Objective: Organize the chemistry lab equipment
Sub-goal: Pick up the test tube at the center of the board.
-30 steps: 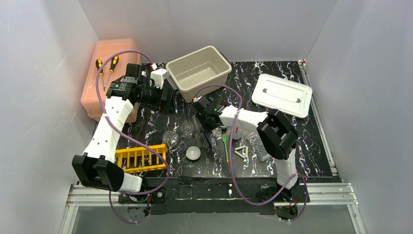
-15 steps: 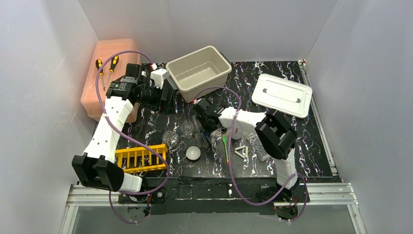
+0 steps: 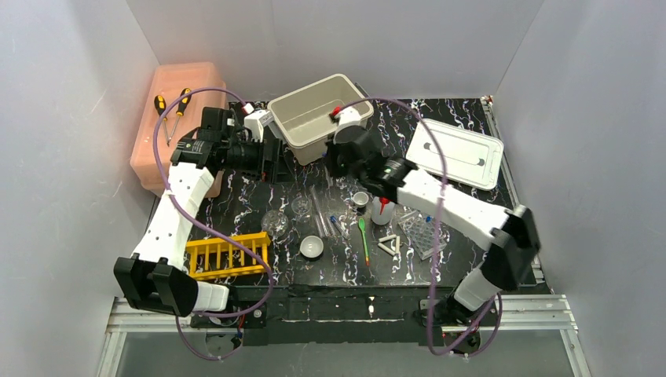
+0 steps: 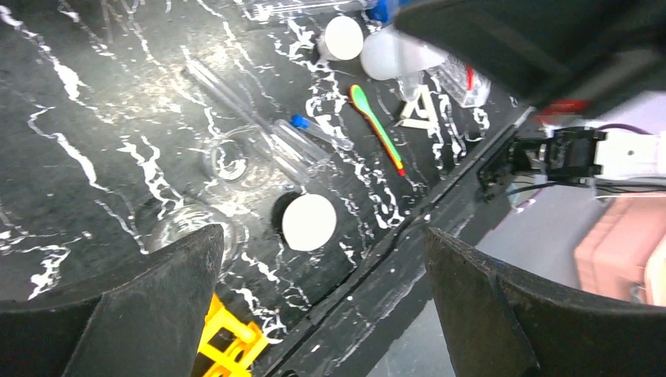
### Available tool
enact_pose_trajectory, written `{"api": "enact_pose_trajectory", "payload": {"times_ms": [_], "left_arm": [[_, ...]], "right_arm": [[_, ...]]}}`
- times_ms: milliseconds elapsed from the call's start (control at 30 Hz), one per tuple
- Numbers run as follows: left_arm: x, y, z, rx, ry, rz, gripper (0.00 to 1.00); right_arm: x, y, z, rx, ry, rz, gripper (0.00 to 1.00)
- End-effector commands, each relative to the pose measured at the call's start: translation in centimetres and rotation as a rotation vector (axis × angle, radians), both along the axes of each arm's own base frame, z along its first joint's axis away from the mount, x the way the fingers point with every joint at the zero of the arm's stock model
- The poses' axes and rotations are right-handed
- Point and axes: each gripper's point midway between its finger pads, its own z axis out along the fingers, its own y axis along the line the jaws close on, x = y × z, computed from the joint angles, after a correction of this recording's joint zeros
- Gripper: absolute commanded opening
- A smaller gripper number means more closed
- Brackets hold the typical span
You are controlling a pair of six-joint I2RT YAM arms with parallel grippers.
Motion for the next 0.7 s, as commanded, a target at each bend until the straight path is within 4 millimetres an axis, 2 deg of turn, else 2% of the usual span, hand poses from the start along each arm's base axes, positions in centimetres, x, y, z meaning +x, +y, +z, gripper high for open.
{"api": "enact_pose_trajectory", "payload": {"times_ms": [0, 133, 333, 467, 667], "left_arm": [[-1.4, -2.1, 3.0, -0.16, -0.046, -0.055, 0.98], [-1.9, -3.0, 4.2, -0.217, -0.08, -0.089, 0.98], [-1.5, -4.1, 4.9, -0.239, -0.126, -0.117, 0.98], [-1.3, -4.6, 5.0, -0.255, -0.114, -0.133, 0.88], [-1.5, -4.9, 4.1, -0.25, -0.11, -0.139, 0.68]], "right_arm": [[-0.8, 1.5, 9.1, 0.335, -0.143, -0.048, 0.01], [-2.4, 2.5, 12.3, 0.459, -0.198, -0.035, 0.01], [-4.0, 4.6, 14.7, 0.564, -0.209, 0.019, 0.01], [-4.4, 4.9, 15.0, 0.578, -0.217, 0.017, 0.01], [-4.4, 5.2, 15.9, 0.637, -0.217, 0.007, 0.01]]}}
